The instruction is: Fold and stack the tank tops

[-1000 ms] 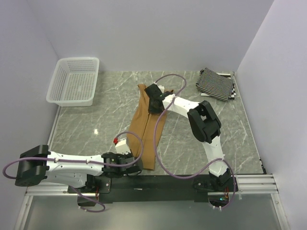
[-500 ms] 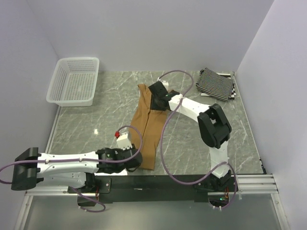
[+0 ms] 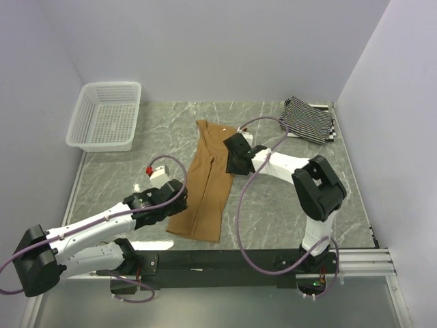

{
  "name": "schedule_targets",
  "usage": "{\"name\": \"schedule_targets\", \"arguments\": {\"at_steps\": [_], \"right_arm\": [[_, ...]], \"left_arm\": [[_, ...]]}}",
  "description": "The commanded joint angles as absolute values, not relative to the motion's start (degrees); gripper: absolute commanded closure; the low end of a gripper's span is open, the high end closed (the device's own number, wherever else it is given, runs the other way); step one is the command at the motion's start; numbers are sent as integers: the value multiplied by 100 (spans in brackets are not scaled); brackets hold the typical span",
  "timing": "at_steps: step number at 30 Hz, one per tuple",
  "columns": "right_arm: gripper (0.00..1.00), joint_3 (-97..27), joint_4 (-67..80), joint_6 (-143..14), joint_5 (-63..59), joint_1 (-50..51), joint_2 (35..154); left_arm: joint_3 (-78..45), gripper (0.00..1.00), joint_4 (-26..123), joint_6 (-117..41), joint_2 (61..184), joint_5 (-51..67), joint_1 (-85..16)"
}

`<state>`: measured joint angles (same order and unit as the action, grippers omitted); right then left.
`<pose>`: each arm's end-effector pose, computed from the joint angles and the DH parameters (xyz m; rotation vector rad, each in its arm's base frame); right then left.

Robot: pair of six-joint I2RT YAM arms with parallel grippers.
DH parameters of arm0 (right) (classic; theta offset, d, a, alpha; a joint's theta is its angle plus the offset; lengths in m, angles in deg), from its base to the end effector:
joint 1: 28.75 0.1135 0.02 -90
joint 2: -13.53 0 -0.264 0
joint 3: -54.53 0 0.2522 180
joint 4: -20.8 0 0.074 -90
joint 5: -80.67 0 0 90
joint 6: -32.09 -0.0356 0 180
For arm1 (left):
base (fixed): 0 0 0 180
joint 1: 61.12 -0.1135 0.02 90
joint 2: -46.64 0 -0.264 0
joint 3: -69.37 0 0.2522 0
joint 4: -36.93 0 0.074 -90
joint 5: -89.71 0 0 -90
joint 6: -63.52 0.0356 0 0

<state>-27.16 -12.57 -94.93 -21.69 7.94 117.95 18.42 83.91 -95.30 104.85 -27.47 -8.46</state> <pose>0.3085 0.2204 0.1815 0.0909 2.5321 0.2435 0.1299 -0.1435 0.2203 -0.5241 2.3564 -0.3930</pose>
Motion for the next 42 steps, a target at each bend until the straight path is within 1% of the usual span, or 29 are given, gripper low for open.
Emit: {"name": "schedule_targets", "arguments": {"at_steps": [1,6,8,9,10,13,16,19,21,22,24,25,27,29,30,31,32,33,35,36,37,38,39,40,42], "right_arm": [[55,-3164,-1001,-9457,-2164,606,12100],[56,-3868,-1519,-9298,-2392,413,12892],[63,-4062,-1598,-9254,-2427,334,13032],[69,-4201,-1616,-9193,-2410,264,13172],[78,-4307,-1642,-9158,-2410,246,13261],[90,-4913,-1984,-8982,-2576,149,13718],[96,-5572,-2257,-8771,-2699,35,14131],[96,-6451,-2730,-8534,-2884,-71,14605],[93,-7108,-2881,-8358,-2981,-106,14948],[83,-7303,-3021,-8297,-2990,-132,15045],[68,-7664,-3127,-8173,-3086,-159,15195],[56,-7701,-3197,-8156,-3095,-194,15178],[47,-7422,-3155,-8147,-3113,-203,14872],[45,-6948,-2891,-8216,-3104,-203,14231],[44,-6414,-2812,-8261,-3113,-203,13985],[43,-6139,-2681,-8296,-3130,-194,13747],[43,-5867,-2645,-8401,-3122,-185,13284],[43,-5342,-2627,-8462,-3104,-168,13044],[43,-4663,-2417,-8673,-2903,-89,12341],[44,-3929,-2259,-8735,-2797,-45,12095],[44,-3539,-1979,-8823,-2579,-10,11632],[44,-3161,-1820,-8989,-2498,51,11409],[44,-2478,-1679,-9069,-2445,200,11198],[44,-2167,-1451,-9183,-2401,288,10857],[45,-1439,-1239,-9403,-2225,621,10565]], "left_arm": [[2115,60,8041,-9135,10508,-2279,-1014],[2387,60,7900,-9214,10561,-2182,-1041],[2466,61,7795,-9222,10535,-2138,-1041],[2493,60,7777,-9214,10535,-2138,-1050],[2502,60,7759,-9214,10535,-2138,-1050],[2493,60,7662,-9152,10526,-2121,-1067],[2414,60,7627,-9073,10535,-2129,-1076],[2326,60,7583,-8968,10552,-2094,-1094],[2300,59,7470,-8889,10587,-2042,-1111],[2282,58,7443,-8880,10622,-2007,-1129],[2273,56,7390,-8880,10658,-1980,-1155],[2282,55,7329,-8880,10684,-1945,-1164],[2378,54,7258,-8915,10676,-1901,-1181],[2501,52,7161,-8994,10640,-1848,-1208],[2554,52,7135,-9029,10623,-1813,-1225],[2589,51,7091,-9038,10605,-1752,-1234],[2659,52,7047,-9090,10588,-1725,-1234],[2695,52,7021,-9108,10588,-1699,-1243],[2826,52,6916,-9161,10570,-1611,-1243],[2879,52,6854,-9161,10553,-1550,-1243],[2923,52,6801,-9161,10535,-1506,-1243],[3002,52,6757,-9196,10517,-1444,-1243],[3055,52,6644,-9196,10509,-1409,-1243],[3099,51,6556,-9187,10482,-1382,-1243],[3214,51,6363,-9196,10526,-1312,-1243]]}}
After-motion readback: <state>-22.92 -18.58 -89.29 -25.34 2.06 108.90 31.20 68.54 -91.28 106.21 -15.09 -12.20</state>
